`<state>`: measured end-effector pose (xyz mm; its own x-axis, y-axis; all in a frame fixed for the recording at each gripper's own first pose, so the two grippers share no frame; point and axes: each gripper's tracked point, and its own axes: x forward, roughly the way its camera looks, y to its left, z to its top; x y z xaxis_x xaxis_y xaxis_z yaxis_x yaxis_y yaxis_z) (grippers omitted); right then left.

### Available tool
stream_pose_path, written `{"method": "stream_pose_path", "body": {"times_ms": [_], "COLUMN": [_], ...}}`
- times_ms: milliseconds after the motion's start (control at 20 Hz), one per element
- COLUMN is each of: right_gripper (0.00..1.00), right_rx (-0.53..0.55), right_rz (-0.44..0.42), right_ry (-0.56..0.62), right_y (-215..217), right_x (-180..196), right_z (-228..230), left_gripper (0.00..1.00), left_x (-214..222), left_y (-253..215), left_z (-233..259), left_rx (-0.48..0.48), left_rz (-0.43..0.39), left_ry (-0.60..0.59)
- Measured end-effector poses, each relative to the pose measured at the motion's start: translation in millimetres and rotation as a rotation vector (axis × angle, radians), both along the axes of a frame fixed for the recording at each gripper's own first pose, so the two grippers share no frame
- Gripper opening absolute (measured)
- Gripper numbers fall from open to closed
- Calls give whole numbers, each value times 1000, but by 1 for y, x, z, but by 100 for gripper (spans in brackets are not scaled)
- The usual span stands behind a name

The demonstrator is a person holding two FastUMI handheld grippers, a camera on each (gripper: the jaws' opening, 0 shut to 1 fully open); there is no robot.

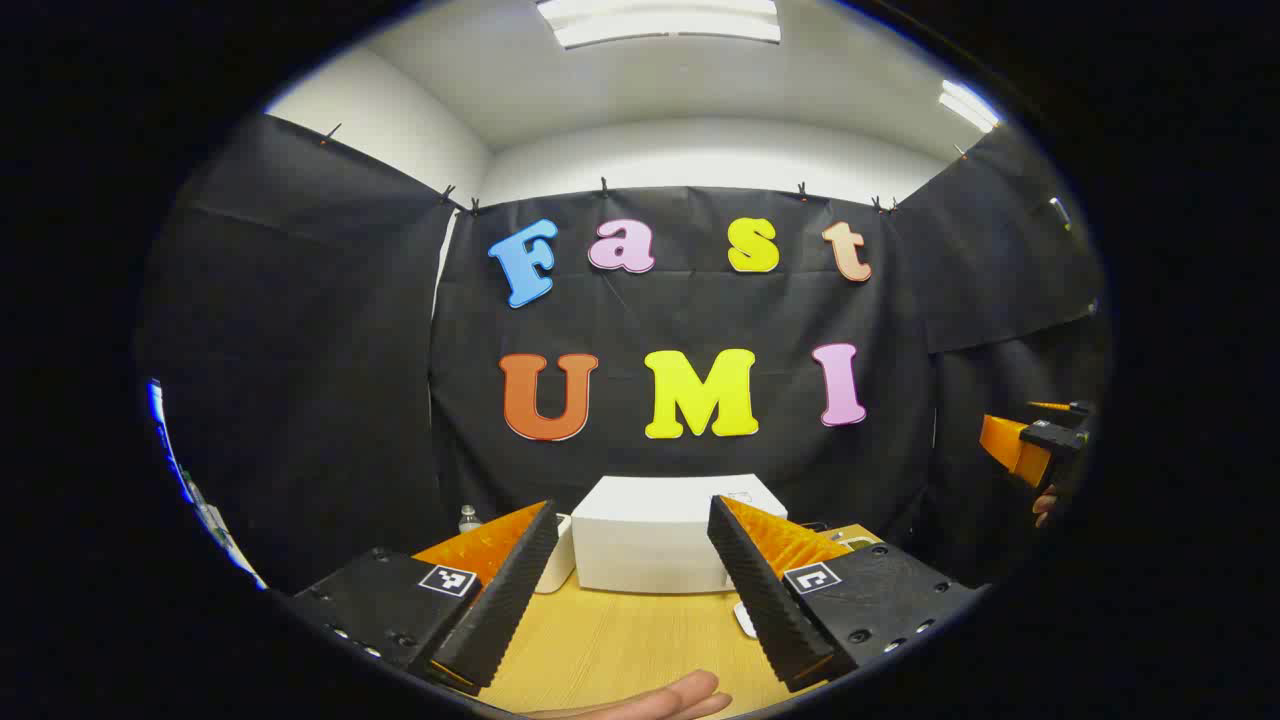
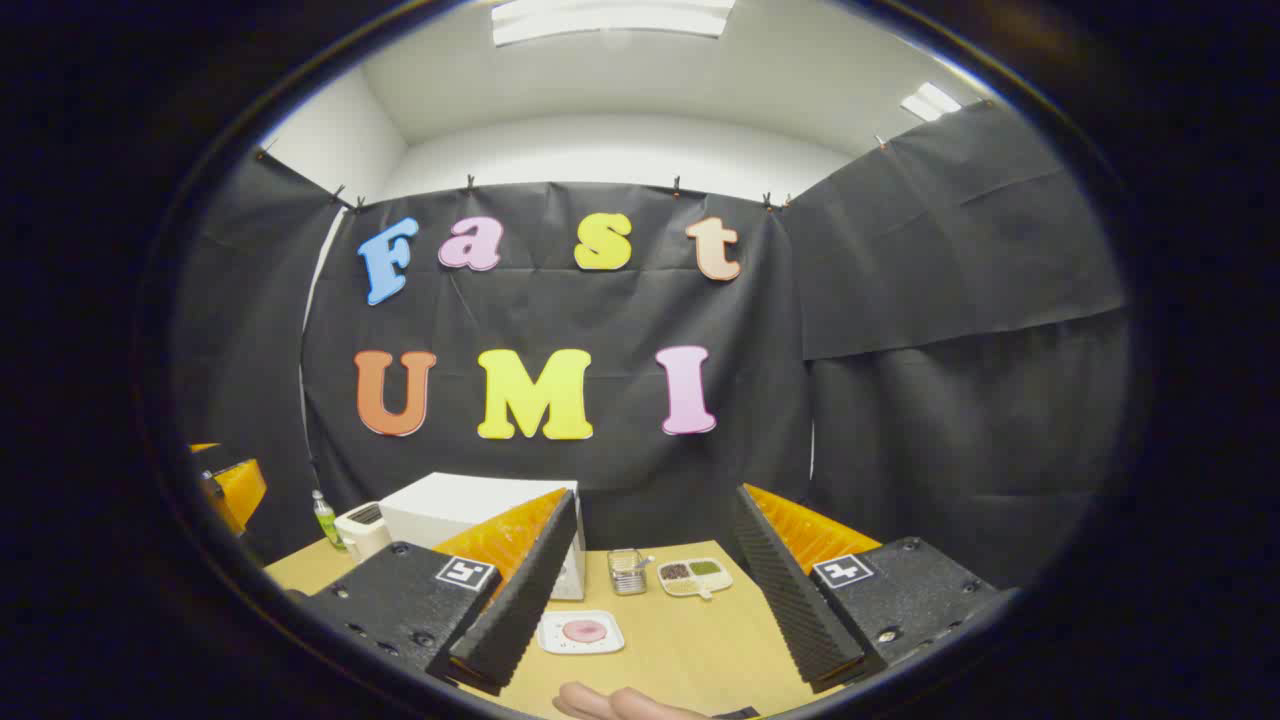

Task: Open the microwave oven with the left hand, put the food in, and close the microwave oven.

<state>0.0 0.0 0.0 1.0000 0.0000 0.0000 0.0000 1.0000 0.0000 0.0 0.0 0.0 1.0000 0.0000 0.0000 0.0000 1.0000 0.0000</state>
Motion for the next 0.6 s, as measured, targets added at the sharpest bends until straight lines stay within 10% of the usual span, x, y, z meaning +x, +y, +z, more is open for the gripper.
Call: {"method": "stream_pose_path", "body": {"times_ms": [600], "right_gripper": [92], "right_rx": [17], "right_rz": [-24], "right_ry": [-1], "right_y": [-24], "right_x": [6], "right_z": [-9], "left_gripper": [96], "left_x": [-10], "left_y": [-16], "left_z": [2], "left_rx": [-12], "left_rz": [-61], "left_ry": [-1]}}
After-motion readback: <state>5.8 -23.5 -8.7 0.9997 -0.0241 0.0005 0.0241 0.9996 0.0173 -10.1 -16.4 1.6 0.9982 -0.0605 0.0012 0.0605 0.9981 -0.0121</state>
